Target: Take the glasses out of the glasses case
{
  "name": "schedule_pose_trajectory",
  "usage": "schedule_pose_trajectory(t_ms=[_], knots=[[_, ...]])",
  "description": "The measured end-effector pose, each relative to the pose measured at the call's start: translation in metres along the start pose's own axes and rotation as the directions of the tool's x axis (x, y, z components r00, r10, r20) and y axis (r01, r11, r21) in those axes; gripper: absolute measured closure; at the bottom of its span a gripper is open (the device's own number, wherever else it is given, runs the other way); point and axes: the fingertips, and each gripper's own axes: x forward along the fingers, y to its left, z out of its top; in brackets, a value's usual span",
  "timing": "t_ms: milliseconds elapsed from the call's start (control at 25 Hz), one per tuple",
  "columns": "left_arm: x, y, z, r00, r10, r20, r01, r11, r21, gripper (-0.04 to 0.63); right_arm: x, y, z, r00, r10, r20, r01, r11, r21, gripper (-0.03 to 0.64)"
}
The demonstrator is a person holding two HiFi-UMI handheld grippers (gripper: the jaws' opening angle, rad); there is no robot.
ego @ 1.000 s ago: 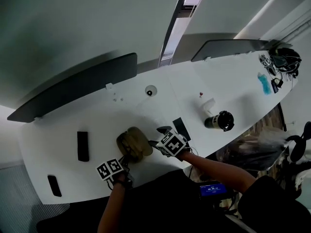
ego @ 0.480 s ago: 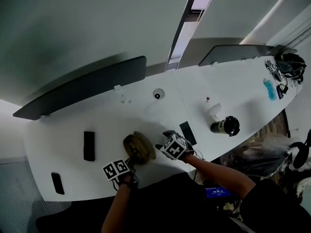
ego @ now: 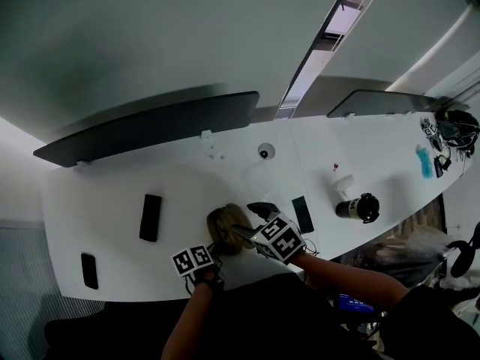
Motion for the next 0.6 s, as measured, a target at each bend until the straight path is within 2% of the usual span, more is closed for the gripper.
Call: schedule_pose_trajectory(t_ms=[80, 120, 200, 240, 400, 600], knots=[[0.0, 0.0, -0.003, 1.0, -0.008, 0.0, 0.008, 1.0, -0.004, 0.548, 0.009, 0.025, 0.01, 0.999, 0.03, 0.018, -0.03, 1.0, -0.007, 0.342], [0.0, 0.001, -0.003, 1.0, -0.011, 0.0, 0.011, 1.0, -0.006, 0.548, 0.016, 0.034, 0.009, 0.999, 0.037, 0.011, -0.037, 0.999, -0.007, 0.382], [0.0, 0.001, -0.003, 1.0, -0.019, 0.002, 0.019, 1.0, -0.011, 0.548, 0.032, 0.044, -0.005, 0.998, 0.04, -0.05, -0.04, 0.999, -0.011, 0.501], [0.0, 0.0, -0.002, 1.0, -0.022, 0.003, 0.022, 1.0, -0.012, 0.548, 0.041, 0.045, -0.016, 0.994, 0.036, -0.099, -0.039, 0.999, -0.025, 0.518], [0.0, -0.001, -0.003, 1.0, -0.025, -0.002, 0.025, 1.0, -0.007, 0.548, 0.072, 0.034, -0.064, 0.957, -0.032, -0.288, -0.002, 0.993, -0.118, 0.522], [0.001, 0.001, -0.003, 1.0, -0.025, -0.002, 0.025, 1.0, 0.005, 0.546, 0.089, 0.02, -0.08, 0.923, -0.097, -0.373, 0.046, 0.988, -0.145, 0.537]])
